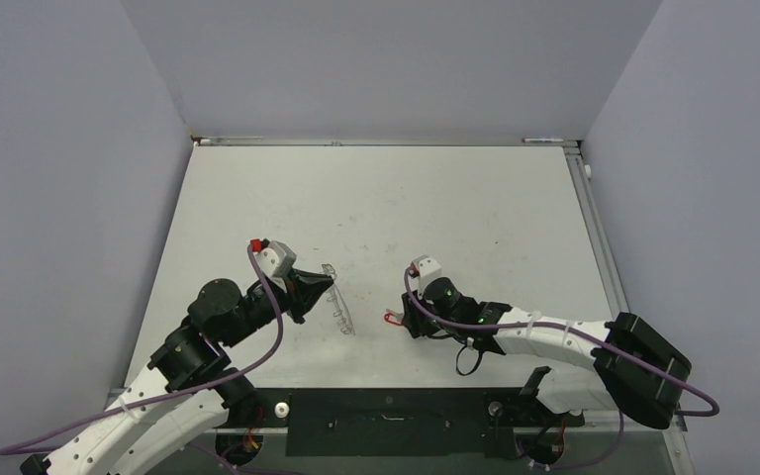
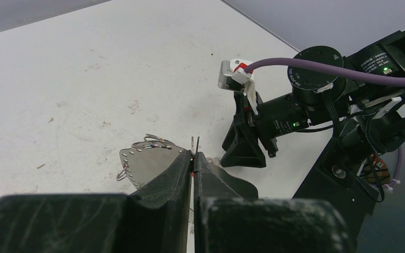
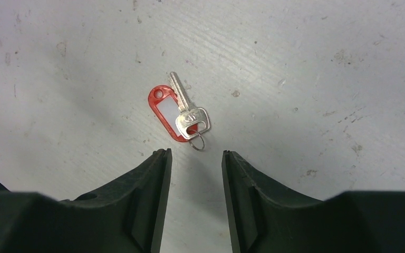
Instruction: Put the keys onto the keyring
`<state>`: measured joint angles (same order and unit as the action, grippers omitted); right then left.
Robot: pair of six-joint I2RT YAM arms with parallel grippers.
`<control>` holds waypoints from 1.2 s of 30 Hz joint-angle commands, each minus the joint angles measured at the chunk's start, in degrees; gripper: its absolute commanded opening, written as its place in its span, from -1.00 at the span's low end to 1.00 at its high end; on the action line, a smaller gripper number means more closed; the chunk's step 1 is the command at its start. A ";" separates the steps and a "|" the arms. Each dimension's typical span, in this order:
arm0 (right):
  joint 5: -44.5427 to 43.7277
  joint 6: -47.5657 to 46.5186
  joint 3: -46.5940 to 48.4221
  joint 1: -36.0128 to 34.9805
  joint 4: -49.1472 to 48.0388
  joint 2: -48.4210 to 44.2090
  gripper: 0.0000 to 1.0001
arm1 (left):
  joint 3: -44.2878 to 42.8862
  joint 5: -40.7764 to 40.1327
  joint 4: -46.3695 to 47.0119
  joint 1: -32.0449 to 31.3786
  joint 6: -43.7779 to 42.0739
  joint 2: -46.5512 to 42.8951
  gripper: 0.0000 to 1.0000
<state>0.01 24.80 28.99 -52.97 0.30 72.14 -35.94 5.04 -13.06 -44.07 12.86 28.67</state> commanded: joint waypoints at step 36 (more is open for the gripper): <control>17.15 4.82 -11.67 8.47 -25.68 4.65 -0.51 | -0.34 0.50 4.12 0.41 0.41 -0.06 -1.00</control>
<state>16.82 29.34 18.06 -44.64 -22.31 76.93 -35.94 5.04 -13.06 -44.03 12.88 28.69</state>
